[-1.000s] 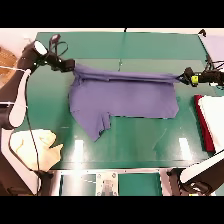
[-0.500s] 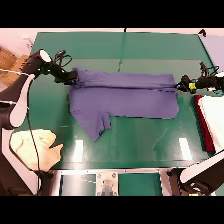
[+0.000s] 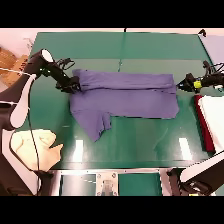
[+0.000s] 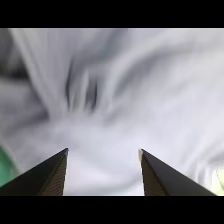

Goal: Fold the shirts.

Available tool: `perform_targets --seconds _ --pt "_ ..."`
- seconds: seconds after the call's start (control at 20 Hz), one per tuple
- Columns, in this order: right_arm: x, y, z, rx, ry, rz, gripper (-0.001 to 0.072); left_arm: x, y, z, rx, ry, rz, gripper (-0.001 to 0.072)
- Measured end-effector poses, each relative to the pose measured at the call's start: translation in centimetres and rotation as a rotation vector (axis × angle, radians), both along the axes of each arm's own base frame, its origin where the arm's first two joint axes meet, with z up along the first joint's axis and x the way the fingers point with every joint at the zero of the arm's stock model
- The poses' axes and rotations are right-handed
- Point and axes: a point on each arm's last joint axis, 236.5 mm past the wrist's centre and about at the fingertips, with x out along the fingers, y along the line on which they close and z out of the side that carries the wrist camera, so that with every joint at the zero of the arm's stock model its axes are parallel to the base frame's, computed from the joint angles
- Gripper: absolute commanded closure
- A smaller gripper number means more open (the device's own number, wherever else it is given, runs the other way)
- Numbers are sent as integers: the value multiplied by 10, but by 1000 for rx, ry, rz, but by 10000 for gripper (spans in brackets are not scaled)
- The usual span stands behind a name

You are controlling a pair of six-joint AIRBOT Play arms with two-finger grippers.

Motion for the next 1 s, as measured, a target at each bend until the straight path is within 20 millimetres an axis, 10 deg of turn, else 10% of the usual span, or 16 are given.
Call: perform_targets --seconds 0.05,0.25,0.65,0.75,0.85,1.0 --pt "-6 -2 4 16 24 -5 695 -9 3 2 0 35 -9 201" --pt "-45 6 13 99 145 24 697 -39 11 18 7 135 -47 656" --pt "-154 33 29 150 216 -133 699 -141 22 39 31 168 -58 683" --pt "-181 45 23 130 202 -200 641 -170 22 30 29 128 -15 145" --pt "-200 55 12 119 193 -252 343 -192 17 18 7 93 42 97" --pt "-215 64 -6 115 195 -309 334 -210 -2 -6 -52 64 122 97"
